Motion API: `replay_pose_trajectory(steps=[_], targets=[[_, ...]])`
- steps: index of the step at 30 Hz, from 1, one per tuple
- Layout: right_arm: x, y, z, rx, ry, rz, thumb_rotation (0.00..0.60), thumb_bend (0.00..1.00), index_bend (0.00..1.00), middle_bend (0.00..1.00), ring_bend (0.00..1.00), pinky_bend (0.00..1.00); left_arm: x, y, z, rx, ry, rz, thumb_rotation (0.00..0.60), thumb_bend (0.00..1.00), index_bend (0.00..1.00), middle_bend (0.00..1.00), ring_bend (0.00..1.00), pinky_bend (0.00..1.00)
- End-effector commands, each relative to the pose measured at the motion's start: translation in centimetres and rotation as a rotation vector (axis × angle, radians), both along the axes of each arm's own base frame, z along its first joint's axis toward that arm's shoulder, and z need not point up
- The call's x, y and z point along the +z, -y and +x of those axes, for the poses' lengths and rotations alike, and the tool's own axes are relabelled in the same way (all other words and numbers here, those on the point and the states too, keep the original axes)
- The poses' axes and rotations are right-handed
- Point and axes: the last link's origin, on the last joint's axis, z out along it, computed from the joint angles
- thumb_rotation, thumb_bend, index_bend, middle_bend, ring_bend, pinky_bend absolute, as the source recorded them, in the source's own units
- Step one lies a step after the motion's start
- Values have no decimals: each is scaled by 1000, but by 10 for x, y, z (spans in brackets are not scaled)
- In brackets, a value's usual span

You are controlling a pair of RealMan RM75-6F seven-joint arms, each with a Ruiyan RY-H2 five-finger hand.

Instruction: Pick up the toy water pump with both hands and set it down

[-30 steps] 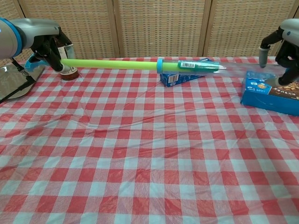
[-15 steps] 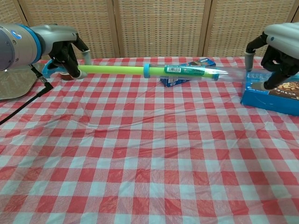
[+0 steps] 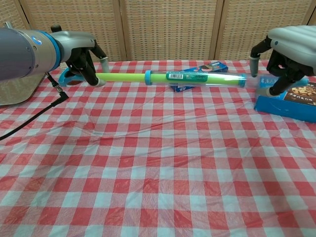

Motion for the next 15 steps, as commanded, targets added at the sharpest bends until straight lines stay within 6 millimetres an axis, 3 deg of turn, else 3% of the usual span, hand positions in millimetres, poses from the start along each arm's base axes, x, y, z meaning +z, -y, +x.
replay_pose_trajectory(steps=[1, 15], targets=[[-1, 0, 1, 5, 0, 4, 600, 479, 620, 1000, 1000, 676, -2, 0, 3, -3, 6, -4, 600, 712, 882, 964, 887, 798], [-8, -3, 9, 34, 4, 23, 600, 482, 622, 1000, 1000, 676, -7, 3, 17, -24, 31, -26, 600, 712, 881, 964, 887, 798]])
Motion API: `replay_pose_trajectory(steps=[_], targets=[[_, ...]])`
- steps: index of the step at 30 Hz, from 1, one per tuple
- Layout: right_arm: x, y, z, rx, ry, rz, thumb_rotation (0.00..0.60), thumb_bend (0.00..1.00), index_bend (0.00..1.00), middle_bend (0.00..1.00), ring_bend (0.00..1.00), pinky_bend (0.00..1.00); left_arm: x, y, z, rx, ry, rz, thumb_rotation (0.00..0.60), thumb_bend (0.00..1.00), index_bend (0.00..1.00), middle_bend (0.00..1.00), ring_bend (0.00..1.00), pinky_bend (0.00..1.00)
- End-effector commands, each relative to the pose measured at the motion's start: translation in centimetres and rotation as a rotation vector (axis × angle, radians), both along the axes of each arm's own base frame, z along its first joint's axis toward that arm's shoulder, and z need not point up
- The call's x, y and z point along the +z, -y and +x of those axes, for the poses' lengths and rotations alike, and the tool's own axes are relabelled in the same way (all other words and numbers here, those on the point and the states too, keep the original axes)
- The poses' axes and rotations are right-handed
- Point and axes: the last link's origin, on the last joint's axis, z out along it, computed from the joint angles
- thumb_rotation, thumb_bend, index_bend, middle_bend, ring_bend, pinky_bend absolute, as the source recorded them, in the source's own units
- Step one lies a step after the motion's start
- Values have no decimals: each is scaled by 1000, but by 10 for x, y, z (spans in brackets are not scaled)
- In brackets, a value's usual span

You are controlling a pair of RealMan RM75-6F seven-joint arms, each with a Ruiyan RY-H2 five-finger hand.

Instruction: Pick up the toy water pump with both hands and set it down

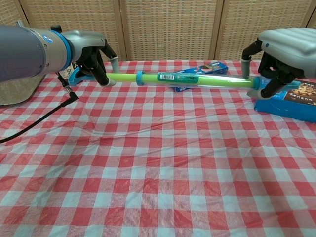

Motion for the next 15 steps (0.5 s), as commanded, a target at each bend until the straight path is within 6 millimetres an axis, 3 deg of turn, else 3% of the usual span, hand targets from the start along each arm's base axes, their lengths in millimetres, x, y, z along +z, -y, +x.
replay_pose_trajectory(steps=[1, 15], targets=[[-1, -1, 1, 3, 0, 3, 600, 483, 623, 1000, 1000, 676, -1, 1, 2, -3, 2, -4, 600, 712, 881, 964, 887, 798], [-7, -1, 3, 10, -12, 10, 600, 483, 634, 1000, 1000, 676, -7, 5, 7, -11, 15, -26, 600, 712, 879, 964, 887, 798]])
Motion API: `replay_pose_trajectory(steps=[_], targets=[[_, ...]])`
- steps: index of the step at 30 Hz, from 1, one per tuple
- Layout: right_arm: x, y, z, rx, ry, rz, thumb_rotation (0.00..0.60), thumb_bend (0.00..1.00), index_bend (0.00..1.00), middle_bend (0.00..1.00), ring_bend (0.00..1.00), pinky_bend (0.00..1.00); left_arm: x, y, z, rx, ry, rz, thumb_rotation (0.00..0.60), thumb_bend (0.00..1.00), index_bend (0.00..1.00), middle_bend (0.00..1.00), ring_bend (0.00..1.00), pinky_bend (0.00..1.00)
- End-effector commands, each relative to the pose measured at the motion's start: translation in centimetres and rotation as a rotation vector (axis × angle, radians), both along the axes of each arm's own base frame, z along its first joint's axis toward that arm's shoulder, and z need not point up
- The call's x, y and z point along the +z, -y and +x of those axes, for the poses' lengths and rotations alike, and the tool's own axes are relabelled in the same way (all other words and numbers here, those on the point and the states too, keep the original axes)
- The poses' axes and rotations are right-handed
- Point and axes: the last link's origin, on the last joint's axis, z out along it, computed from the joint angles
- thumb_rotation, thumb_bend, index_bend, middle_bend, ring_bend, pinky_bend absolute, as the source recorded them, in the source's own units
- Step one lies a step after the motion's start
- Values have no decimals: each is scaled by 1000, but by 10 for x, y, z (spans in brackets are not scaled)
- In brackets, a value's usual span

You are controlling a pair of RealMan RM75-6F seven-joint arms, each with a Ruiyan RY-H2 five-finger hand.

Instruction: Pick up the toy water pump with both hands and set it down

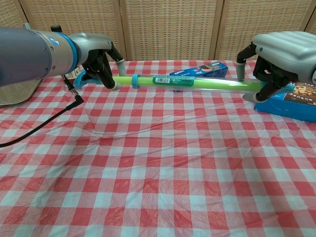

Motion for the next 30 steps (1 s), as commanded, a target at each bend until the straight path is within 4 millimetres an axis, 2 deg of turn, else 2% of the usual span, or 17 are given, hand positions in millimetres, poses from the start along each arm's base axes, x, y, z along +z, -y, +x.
replay_pose_trajectory(steps=[1, 10, 13, 14, 17, 19, 20, 23, 25, 28, 30], targets=[[-1, 0, 1, 1, 0, 2, 600, 482, 634, 1000, 1000, 676, -1, 0, 0, -2, 1, -2, 600, 712, 879, 964, 887, 798], [-4, 0, 3, 6, -7, 4, 600, 482, 631, 1000, 1000, 676, -1, 2, 5, -19, 22, -2, 600, 711, 879, 951, 885, 797], [-4, 0, 2, 4, -12, 1, 600, 476, 608, 1000, 1000, 676, -1, 2, 6, -23, 28, 1, 600, 704, 849, 906, 852, 752], [-3, 1, 0, 1, -17, -4, 600, 466, 596, 1000, 1000, 676, -1, 2, 6, -26, 29, 2, 600, 699, 826, 884, 834, 730], [-1, 2, -5, -7, -35, -16, 600, 396, 546, 999, 994, 663, -1, 2, 4, -34, 26, 7, 600, 672, 667, 748, 723, 638], [1, 3, -8, -5, -51, -26, 600, 354, 478, 960, 937, 604, 0, 2, 3, -35, 31, 5, 600, 637, 519, 608, 617, 569], [1, 3, -9, -5, -57, -28, 600, 345, 456, 939, 911, 578, 0, 2, 2, -37, 33, 4, 600, 620, 480, 559, 580, 545], [3, 5, -12, -10, -72, -39, 600, 311, 360, 789, 778, 415, 0, 3, 0, -40, 47, -5, 600, 536, 379, 372, 432, 432], [4, 5, -14, -19, -76, -39, 600, 290, 249, 611, 628, 264, 0, 3, -1, -42, 52, -10, 600, 477, 290, 235, 309, 332], [5, 5, -19, -42, -97, -32, 600, 264, 128, 374, 399, 139, 1, 4, -2, -49, 59, -14, 600, 447, 180, 106, 179, 245], [5, 5, -21, -57, -96, -24, 600, 247, 100, 276, 291, 104, 1, 5, -2, -51, 66, -17, 600, 447, 129, 50, 113, 192]])
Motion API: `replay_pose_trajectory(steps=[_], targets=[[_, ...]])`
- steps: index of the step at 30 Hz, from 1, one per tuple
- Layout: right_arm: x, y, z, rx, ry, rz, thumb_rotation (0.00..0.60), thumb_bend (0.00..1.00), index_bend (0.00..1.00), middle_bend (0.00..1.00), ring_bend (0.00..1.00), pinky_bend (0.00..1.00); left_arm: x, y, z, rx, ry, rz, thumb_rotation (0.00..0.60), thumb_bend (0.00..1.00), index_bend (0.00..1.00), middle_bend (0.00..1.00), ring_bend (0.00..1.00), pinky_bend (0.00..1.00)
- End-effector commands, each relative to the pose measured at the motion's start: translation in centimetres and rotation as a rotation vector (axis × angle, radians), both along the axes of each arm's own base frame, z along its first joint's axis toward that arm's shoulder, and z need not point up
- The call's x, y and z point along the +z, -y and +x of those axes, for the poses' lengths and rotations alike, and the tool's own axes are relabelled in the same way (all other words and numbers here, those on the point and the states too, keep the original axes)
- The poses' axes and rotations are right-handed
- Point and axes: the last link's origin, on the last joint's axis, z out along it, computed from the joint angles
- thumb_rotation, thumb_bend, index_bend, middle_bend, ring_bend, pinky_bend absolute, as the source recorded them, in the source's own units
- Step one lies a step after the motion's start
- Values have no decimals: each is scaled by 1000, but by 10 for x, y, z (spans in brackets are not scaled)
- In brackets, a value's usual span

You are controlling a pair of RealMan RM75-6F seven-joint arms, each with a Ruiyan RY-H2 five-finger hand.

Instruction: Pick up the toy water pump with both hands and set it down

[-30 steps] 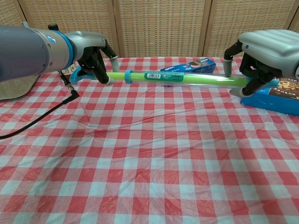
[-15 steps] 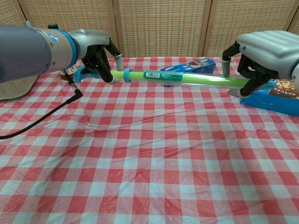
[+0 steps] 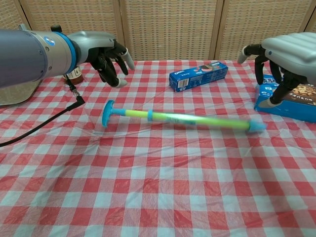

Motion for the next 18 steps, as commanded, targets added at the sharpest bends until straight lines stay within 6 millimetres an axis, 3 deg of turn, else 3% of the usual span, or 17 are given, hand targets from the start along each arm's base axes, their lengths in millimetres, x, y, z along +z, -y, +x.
replay_pose_trajectory(steps=[1, 10, 15, 18], targets=[[1, 0, -4, -25, 0, 12, 600, 239, 89, 242, 255, 95, 0, 1, -2, -3, 11, -3, 600, 446, 106, 26, 83, 167], [11, -3, -18, -56, 3, -6, 600, 230, 70, 121, 123, 43, 6, 6, -14, 13, 80, 8, 600, 438, 52, 0, 2, 63], [21, -16, -37, -63, 56, -14, 600, 229, 53, 15, 8, 0, 25, 21, -35, -34, 118, 50, 600, 420, 1, 0, 0, 1], [30, -27, -51, -49, 103, -32, 600, 228, 51, 0, 0, 0, 40, 36, -57, -97, 77, 124, 600, 376, 0, 0, 0, 0]])
